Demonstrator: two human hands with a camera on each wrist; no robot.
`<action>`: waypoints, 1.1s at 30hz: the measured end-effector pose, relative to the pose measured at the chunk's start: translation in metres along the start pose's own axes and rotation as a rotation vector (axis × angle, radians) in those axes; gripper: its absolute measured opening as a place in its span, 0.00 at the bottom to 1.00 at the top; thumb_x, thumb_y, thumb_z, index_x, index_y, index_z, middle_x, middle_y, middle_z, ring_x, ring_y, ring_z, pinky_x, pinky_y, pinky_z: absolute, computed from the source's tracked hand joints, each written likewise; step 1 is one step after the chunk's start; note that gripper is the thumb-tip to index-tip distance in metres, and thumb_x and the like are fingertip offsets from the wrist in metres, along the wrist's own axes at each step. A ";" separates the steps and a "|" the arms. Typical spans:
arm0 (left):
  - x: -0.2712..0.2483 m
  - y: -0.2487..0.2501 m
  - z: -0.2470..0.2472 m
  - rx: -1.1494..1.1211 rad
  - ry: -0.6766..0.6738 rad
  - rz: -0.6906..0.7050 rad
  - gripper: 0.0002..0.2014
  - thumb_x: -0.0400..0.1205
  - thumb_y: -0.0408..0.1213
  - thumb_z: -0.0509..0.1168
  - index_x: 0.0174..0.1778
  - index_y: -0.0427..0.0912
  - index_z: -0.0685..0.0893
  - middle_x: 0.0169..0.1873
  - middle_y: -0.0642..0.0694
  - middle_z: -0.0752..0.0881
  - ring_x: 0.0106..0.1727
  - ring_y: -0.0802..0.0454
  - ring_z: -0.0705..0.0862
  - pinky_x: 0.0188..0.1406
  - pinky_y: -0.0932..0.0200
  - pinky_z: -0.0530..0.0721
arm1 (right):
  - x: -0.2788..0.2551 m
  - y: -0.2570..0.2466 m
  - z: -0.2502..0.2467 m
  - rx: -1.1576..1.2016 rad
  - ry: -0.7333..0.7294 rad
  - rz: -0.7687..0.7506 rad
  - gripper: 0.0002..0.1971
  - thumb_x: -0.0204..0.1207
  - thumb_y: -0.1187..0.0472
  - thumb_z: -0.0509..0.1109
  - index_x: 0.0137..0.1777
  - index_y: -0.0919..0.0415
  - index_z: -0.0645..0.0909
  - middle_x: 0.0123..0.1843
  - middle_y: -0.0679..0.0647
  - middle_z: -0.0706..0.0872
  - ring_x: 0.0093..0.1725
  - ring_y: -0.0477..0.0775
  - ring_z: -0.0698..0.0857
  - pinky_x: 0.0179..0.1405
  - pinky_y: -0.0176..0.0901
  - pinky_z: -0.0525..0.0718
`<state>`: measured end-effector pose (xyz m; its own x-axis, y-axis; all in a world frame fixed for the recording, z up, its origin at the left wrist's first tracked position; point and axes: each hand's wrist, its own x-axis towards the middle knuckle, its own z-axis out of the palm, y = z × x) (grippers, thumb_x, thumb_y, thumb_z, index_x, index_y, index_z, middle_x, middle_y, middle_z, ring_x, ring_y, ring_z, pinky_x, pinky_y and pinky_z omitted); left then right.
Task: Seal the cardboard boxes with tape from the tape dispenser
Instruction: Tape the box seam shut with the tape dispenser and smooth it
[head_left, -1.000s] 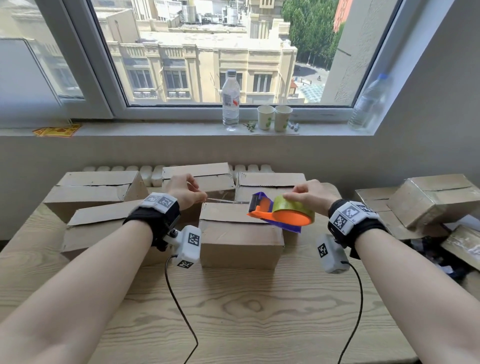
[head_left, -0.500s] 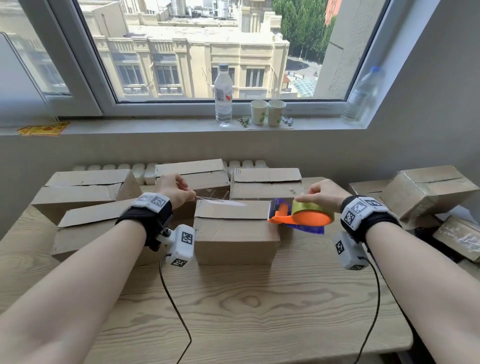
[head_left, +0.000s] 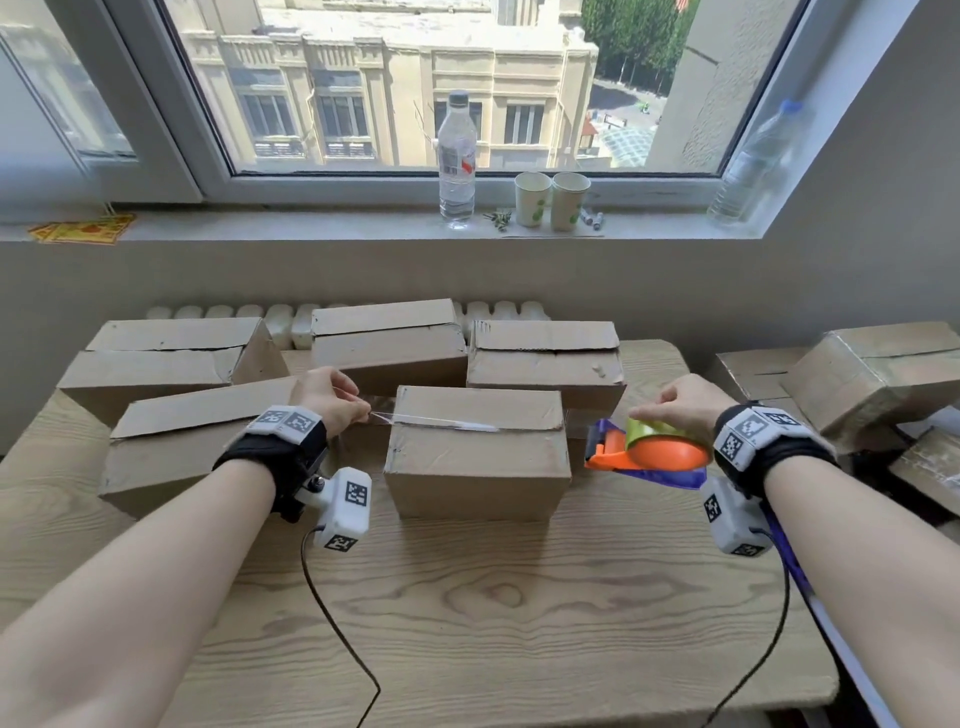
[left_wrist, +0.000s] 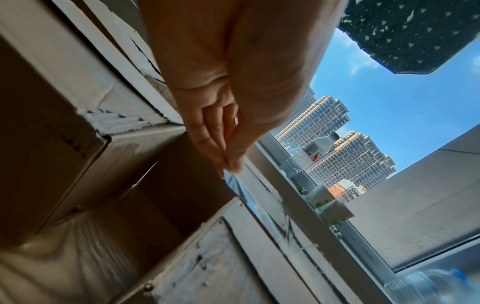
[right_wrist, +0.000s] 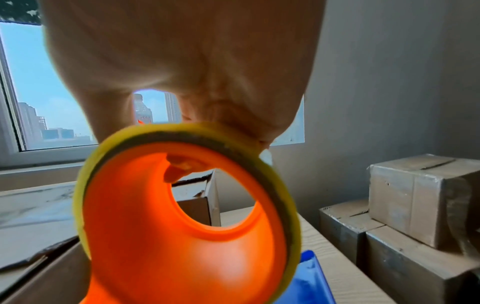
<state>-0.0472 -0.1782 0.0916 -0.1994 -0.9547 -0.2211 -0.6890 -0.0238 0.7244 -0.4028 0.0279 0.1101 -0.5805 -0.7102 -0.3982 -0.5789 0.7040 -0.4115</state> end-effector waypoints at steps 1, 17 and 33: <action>0.002 -0.002 0.001 0.005 0.003 -0.006 0.13 0.67 0.27 0.77 0.35 0.44 0.79 0.32 0.46 0.86 0.41 0.48 0.85 0.42 0.59 0.81 | 0.003 0.000 0.003 -0.012 0.006 0.001 0.25 0.68 0.43 0.77 0.27 0.58 0.69 0.29 0.56 0.72 0.30 0.54 0.70 0.32 0.43 0.65; 0.020 -0.018 0.025 0.023 -0.029 -0.045 0.12 0.70 0.29 0.76 0.45 0.43 0.83 0.31 0.49 0.87 0.42 0.48 0.87 0.51 0.54 0.85 | 0.034 -0.006 0.026 -0.198 0.014 0.016 0.32 0.63 0.39 0.78 0.19 0.55 0.61 0.20 0.51 0.67 0.24 0.52 0.67 0.24 0.43 0.62; 0.034 -0.044 0.055 -0.108 -0.066 -0.193 0.09 0.65 0.34 0.81 0.34 0.46 0.87 0.34 0.44 0.90 0.42 0.48 0.90 0.55 0.47 0.87 | 0.058 0.008 0.072 -0.258 0.074 0.038 0.31 0.59 0.29 0.74 0.23 0.57 0.70 0.27 0.55 0.76 0.31 0.59 0.77 0.21 0.43 0.63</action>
<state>-0.0617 -0.1932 0.0163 -0.1193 -0.9078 -0.4021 -0.6409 -0.2389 0.7295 -0.3994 -0.0083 0.0251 -0.6397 -0.6871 -0.3445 -0.6767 0.7160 -0.1713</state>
